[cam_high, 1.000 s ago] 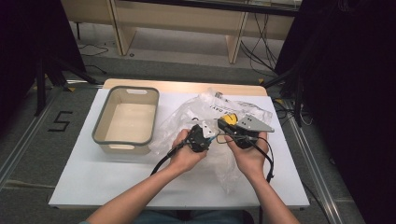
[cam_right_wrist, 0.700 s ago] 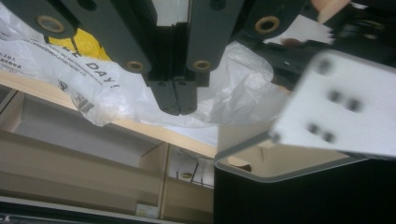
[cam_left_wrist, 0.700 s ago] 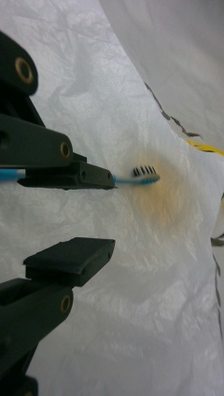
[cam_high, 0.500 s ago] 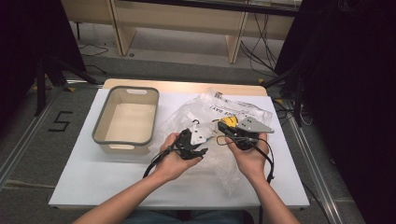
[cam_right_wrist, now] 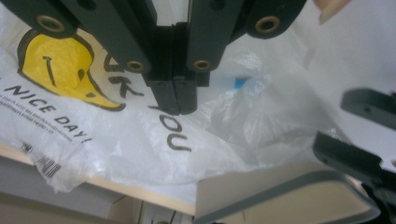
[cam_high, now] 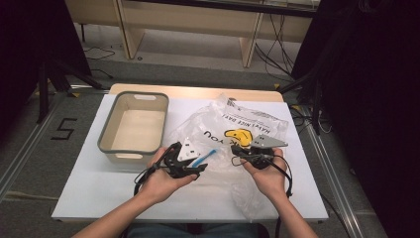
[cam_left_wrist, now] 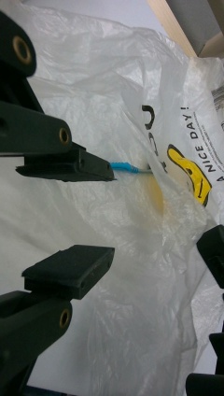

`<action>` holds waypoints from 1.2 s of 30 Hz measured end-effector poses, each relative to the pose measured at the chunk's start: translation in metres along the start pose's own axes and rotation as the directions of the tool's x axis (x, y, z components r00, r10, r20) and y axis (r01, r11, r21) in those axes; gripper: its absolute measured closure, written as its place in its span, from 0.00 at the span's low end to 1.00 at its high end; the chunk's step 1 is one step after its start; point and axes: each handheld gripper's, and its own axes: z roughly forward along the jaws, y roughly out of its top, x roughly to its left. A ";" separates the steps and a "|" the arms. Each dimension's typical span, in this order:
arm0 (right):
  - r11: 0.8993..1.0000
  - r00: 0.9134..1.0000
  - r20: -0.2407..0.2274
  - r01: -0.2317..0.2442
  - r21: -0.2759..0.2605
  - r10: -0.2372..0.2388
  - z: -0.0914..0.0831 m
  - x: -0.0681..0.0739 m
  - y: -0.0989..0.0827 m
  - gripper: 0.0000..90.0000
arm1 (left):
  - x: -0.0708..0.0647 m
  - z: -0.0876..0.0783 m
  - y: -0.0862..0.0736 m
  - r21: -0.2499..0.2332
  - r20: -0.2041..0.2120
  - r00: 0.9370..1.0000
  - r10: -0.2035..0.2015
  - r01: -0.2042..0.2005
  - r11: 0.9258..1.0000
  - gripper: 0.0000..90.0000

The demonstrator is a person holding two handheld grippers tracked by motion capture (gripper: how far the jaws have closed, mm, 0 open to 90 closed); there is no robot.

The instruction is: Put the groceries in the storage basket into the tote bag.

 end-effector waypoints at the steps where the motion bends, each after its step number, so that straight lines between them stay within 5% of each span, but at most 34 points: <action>1: 1.000 1.000 -0.009 0.001 0.014 -0.001 0.001 0.000 -0.002 1.00 | 0.001 -0.002 -0.002 0.001 -0.001 1.000 -0.001 0.001 1.000 0.62; 10: 0.988 0.995 -0.095 0.027 0.150 -0.013 0.006 0.004 -0.019 1.00 | 0.016 -0.014 -0.008 -0.034 -0.046 0.998 -0.036 0.034 0.999 0.62; 24: 0.942 0.980 -0.199 0.089 0.325 -0.024 0.019 0.010 -0.044 1.00 | 0.039 0.001 -0.008 -0.037 -0.143 0.987 -0.068 0.064 0.997 0.64; 31: 0.929 0.976 -0.218 0.098 0.358 -0.018 0.020 0.013 -0.049 1.00 | 0.048 0.027 -0.010 0.041 -0.177 0.981 -0.080 0.089 0.995 0.76; 36: 0.930 0.973 -0.229 0.102 0.353 -0.020 0.017 0.013 -0.049 0.98 | 0.050 0.041 -0.020 0.163 -0.145 0.987 -0.073 0.096 0.982 0.84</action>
